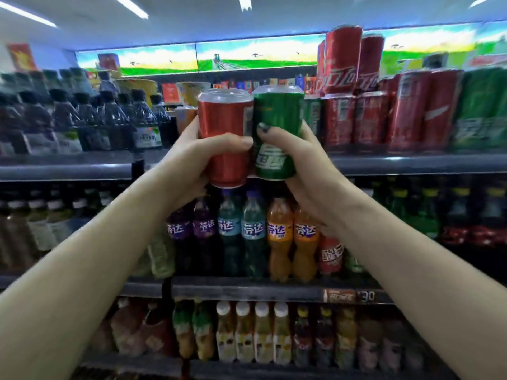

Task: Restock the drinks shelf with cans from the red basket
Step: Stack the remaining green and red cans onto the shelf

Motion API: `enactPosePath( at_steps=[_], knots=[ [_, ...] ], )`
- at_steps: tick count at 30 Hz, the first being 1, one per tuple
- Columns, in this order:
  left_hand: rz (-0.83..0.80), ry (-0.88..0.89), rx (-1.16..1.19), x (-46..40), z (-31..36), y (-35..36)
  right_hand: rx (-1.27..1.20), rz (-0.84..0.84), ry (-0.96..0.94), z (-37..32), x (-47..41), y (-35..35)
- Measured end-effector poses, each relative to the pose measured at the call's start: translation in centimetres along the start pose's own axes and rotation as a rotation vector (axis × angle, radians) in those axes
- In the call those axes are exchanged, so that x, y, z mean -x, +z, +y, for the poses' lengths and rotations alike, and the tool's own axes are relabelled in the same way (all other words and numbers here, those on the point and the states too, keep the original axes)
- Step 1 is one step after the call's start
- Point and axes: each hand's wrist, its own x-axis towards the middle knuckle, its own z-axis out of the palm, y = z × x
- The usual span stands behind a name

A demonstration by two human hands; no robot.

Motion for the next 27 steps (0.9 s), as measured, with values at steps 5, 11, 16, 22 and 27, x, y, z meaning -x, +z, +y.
enactPosePath(
  at_steps=[5, 11, 16, 22, 27],
  knots=[
    [-0.011, -0.011, 0.004, -4.5, 0.0, -6.1, 0.022, -0.011, 0.019, 0.4, -7.1, 3.7],
    [-0.143, -0.057, 0.076, -10.0, -1.0, -11.6, -0.033, 0.032, 0.064, 1.5, -12.7, 6.4],
    [-0.245, -0.123, 0.054, -13.1, -1.8, -13.2, 0.006, 0.057, 0.099, 1.7, -14.6, 6.6],
    [-0.323, -0.168, -0.038, -14.4, -4.6, -13.5, 0.072, 0.141, 0.165, 2.6, -15.2, 5.8],
    [-0.338, -0.123, -0.110, -14.5, -4.7, -13.3, 0.142, 0.153, 0.178, 2.2, -15.4, 5.1]
  ],
)
